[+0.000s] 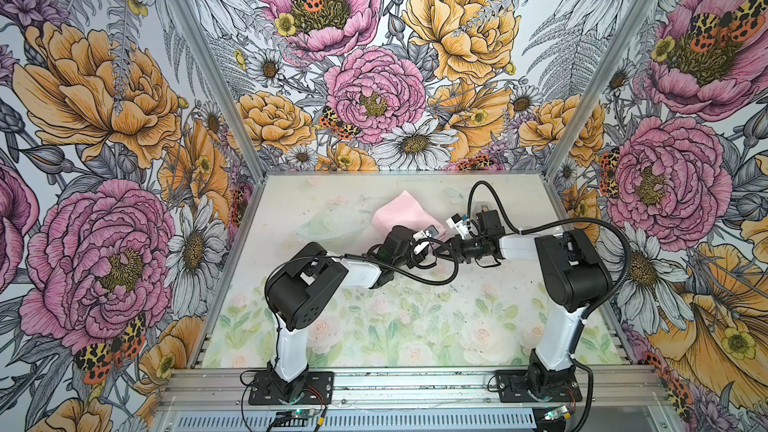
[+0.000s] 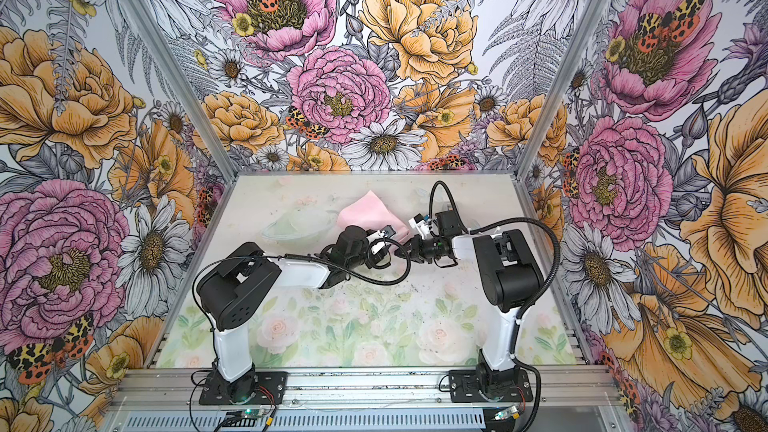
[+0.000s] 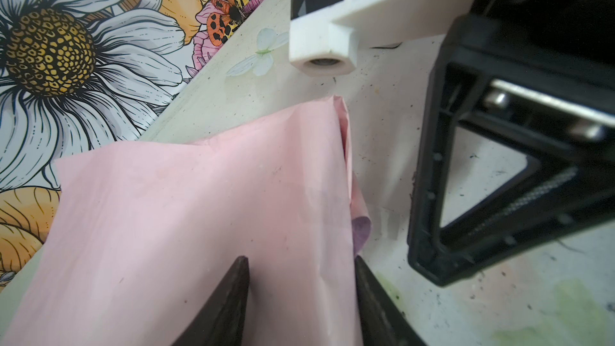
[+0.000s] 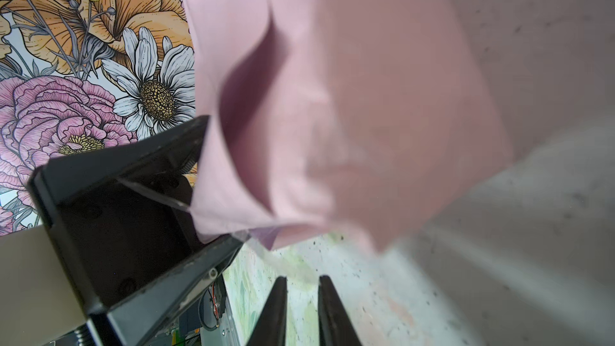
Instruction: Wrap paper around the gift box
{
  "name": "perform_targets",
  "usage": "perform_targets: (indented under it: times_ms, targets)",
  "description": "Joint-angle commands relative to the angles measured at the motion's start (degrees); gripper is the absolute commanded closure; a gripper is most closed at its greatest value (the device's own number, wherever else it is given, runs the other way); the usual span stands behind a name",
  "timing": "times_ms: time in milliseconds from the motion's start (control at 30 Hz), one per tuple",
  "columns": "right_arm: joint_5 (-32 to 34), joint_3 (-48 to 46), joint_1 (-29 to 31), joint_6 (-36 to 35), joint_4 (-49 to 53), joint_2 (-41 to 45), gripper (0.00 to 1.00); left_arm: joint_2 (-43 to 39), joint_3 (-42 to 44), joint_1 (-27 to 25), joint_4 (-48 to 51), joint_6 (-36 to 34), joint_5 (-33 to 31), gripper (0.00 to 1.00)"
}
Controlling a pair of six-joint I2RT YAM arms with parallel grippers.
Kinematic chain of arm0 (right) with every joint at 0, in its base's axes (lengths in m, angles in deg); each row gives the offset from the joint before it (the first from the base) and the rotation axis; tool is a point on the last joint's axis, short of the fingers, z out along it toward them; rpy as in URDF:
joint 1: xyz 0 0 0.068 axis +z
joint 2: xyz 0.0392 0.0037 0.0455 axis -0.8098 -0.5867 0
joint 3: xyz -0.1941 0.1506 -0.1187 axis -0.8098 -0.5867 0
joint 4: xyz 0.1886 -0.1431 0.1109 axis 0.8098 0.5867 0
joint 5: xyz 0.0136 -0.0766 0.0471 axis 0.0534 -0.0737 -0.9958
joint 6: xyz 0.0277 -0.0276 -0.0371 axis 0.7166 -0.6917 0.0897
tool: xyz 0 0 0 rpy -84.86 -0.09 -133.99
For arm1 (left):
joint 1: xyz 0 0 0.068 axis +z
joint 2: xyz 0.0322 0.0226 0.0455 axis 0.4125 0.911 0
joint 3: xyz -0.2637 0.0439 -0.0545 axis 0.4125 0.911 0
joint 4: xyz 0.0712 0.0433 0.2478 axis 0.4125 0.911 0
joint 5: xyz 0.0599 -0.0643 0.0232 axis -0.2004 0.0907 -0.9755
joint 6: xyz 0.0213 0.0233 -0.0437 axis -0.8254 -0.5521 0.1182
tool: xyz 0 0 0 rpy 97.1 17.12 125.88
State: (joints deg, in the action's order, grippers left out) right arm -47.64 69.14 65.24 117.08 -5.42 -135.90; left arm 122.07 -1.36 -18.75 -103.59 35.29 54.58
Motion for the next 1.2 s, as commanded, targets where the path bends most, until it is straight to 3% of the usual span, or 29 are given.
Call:
perform_targets:
  times_ms: [0, 533, 933, 1167]
  targets:
    - [-0.3, -0.5, -0.5, 0.5, -2.8, 2.1, 0.8, 4.2, 2.6, 0.2, 10.3, 2.2, 3.4, 0.51]
    - [0.6, 0.2, -1.4, 0.8, -4.7, 1.5, 0.72, 4.3, 2.6, 0.1, 10.4, 2.3, 3.4, 0.52]
    - [0.4, -0.1, -1.0, 1.8, -5.8, 1.0, 1.0, 4.3, 2.6, 0.0, 10.4, 2.3, 3.5, 0.52]
    - [0.7, -0.3, -0.6, 3.3, -6.9, 0.7, 1.0, 4.4, 2.5, 0.1, 10.4, 2.3, 3.5, 0.52]
